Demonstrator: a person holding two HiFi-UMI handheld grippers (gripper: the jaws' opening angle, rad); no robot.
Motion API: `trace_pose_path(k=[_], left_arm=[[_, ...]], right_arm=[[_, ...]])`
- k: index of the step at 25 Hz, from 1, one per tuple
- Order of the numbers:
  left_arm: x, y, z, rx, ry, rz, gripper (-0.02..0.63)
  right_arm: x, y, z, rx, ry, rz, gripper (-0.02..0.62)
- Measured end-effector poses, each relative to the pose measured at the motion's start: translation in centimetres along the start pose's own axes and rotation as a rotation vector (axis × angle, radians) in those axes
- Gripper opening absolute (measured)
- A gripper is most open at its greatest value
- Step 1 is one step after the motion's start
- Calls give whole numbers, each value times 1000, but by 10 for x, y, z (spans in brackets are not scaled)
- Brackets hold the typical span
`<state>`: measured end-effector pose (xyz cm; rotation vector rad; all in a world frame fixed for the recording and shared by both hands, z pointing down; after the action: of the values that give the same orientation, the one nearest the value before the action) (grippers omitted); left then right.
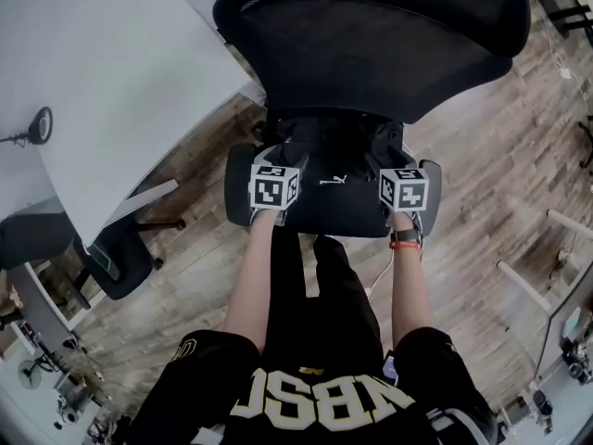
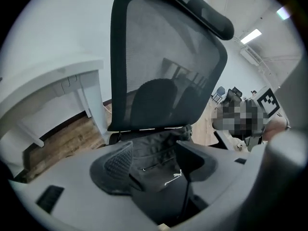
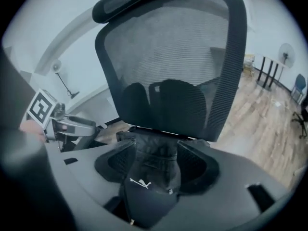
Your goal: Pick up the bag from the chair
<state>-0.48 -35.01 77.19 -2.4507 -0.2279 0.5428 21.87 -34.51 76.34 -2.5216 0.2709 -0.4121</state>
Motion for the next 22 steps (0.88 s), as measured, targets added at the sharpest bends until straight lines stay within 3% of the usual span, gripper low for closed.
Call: trace_pose_path(k=[4, 8, 16, 19, 22], left_arm=[[-15, -19, -34, -12, 45, -18, 296], [-25, -44, -66, -50, 71, 37, 314], [-67, -82, -105, -72, 197, 145, 321], [-82, -93, -116, -109, 202, 181, 321], [-85, -96, -121, -105, 191, 195, 291]], right_arm=[[32, -28, -40, 11, -35, -31, 265], [55, -43, -63, -10, -100, 7, 290], [68, -79, -113, -49, -39, -16, 302], [67, -87, -126, -85, -27, -1, 299], [70, -91, -129, -84, -52, 22, 213]])
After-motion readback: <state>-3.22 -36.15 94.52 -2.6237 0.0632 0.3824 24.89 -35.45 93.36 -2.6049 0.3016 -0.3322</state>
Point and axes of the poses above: the fingertips, and each gripper's own axes: z backward along the fingers, x to its right, y out of its top, the point moved 2 cm from there along z, backward along the fingers, and after that the axes turned 3 degrees about x, right-handed, at the moved point
